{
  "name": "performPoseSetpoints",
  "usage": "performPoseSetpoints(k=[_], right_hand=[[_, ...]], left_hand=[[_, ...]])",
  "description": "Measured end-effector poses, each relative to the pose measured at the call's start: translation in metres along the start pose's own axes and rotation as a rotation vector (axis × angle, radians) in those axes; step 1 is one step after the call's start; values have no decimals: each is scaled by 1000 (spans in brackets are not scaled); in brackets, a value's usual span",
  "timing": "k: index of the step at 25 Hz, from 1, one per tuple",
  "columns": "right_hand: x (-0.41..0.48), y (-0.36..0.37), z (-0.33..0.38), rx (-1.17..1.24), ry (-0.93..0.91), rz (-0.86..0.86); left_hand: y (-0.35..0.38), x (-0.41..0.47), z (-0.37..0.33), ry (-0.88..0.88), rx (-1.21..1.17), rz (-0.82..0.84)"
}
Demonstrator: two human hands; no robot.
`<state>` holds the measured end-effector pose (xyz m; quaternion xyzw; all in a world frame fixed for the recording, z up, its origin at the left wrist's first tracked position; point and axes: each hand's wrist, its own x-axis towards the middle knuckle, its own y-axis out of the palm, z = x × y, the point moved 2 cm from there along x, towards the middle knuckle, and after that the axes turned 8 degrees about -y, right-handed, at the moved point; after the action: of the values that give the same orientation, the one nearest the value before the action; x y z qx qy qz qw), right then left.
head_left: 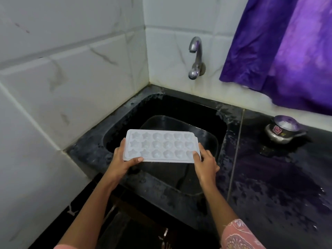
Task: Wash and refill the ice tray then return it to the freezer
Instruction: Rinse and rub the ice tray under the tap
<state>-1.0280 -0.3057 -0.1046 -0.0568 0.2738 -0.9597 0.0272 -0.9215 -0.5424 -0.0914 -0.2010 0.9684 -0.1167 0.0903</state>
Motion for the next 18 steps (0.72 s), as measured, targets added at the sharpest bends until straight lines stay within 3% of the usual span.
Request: performPoseSetpoints(k=[5, 9, 18], right_hand=[[45, -5, 2, -46, 17, 68], [70, -3, 2, -260, -25, 188], [92, 2, 4, -308, 85, 42]], left_hand=[[17, 62, -13, -14, -79, 126], [22, 97, -16, -86, -221, 170], [40, 166, -32, -178, -320, 263]])
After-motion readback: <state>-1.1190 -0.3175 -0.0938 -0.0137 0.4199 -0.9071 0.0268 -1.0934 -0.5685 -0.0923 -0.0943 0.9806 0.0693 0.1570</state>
